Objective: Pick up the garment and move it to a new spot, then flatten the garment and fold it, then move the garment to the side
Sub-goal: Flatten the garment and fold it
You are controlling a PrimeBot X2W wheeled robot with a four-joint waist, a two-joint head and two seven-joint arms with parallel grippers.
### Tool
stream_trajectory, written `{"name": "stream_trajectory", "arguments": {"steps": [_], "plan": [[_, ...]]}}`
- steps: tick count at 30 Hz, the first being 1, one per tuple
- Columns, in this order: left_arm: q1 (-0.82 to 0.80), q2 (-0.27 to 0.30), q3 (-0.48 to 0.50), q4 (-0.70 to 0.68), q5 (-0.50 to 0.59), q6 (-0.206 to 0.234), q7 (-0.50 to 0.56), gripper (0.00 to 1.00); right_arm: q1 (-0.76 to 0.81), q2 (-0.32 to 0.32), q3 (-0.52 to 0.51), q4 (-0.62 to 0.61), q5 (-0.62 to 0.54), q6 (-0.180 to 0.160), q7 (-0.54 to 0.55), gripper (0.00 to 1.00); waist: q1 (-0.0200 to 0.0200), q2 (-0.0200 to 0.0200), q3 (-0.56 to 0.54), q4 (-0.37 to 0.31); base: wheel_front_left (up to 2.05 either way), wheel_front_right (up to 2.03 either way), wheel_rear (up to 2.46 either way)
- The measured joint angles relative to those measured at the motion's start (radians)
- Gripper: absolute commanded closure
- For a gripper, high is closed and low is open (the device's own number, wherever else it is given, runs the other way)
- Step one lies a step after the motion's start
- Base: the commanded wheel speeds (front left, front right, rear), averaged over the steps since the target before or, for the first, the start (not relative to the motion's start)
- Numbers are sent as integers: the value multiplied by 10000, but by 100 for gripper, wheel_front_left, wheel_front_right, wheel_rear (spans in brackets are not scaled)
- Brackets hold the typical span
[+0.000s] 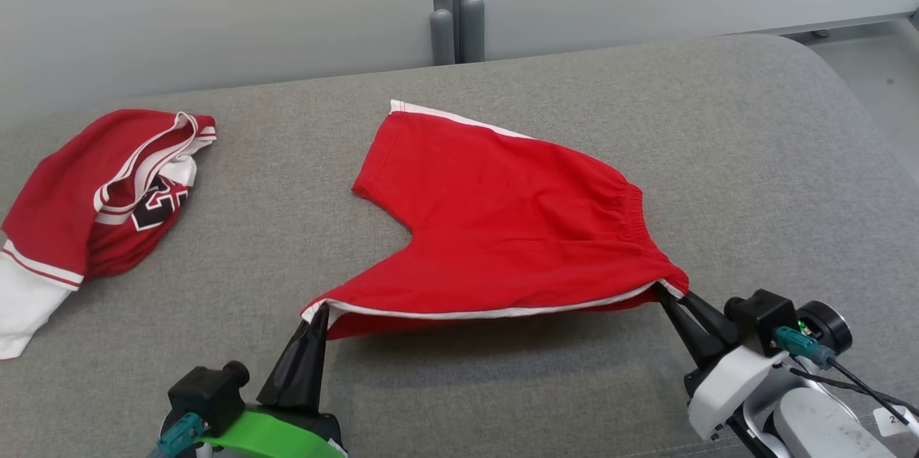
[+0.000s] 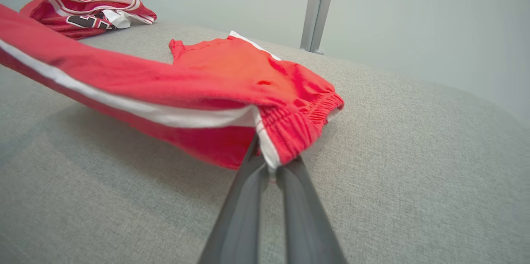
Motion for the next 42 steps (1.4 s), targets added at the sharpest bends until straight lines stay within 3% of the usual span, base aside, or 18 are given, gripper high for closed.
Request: {"name": "stream_trajectory", "arguments": {"steps": [17,28,36,42], "plan": [[691,12,-763,-2113,773,-2,0,100,810,-495,-405,-422,153,-6,0,100,0,0,-393,658,0,0,0],[1163,309,-698,-2259,844,63,161,100,1139,-497,-288,-295,497,2,71,100,0,0,-155,447,0,0,0],[-104,662,-602,-1829,846,-38,792,100,486,-142,-399,-232,1643,90,558,100,0,0,278,134,0,0,0],[-1921,748,-445,-1195,846,-123,1459,100,-742,-42,-437,-151,2284,92,1189,100,0,0,888,-143,0,0,0]]}}
